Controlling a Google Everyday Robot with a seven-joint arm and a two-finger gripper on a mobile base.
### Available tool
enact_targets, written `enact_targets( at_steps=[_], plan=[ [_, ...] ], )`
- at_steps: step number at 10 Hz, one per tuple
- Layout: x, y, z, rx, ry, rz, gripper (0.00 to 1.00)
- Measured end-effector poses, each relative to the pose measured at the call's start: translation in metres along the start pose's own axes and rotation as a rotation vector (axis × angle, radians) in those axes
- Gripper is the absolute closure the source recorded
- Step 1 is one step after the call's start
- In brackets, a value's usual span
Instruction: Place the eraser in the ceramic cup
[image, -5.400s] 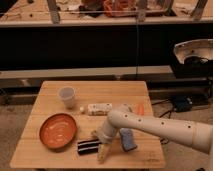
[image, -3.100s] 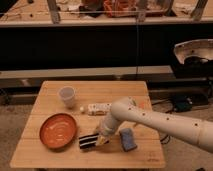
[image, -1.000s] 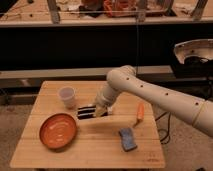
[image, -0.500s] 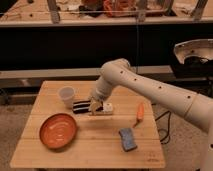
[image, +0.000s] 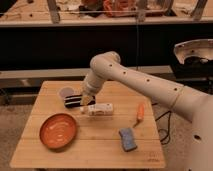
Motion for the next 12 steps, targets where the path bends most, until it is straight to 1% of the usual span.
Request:
enact_targets(
  at_steps=[2, 3, 4, 7, 9, 10, 11, 12],
  plan=[
    [-0.008, -0.006, 0.003, 0.004, -0.009, -0.006, 0.99],
    [-0.014, -0.009, 0.008, 0.003, -0.013, -0.013, 0.99],
    [-0.015, -0.013, 0.009, 0.010, -0.016, -0.012, 0.99],
    [-0.008, -0.019, 0.012, 0.008, -0.032, -0.025, 0.99],
    [-0.007, -0.022, 0.012, 0.010, -0.029, -0.021, 0.99],
    [-0.008, -0.028, 0.013, 0.010, -0.027, -0.021, 0.99],
    [-0.004, -0.030, 0.016, 0.006, -0.038, -0.024, 0.99],
    [-0.002, -0.031, 0.015, 0.007, -0.039, -0.023, 0.99]
  ],
)
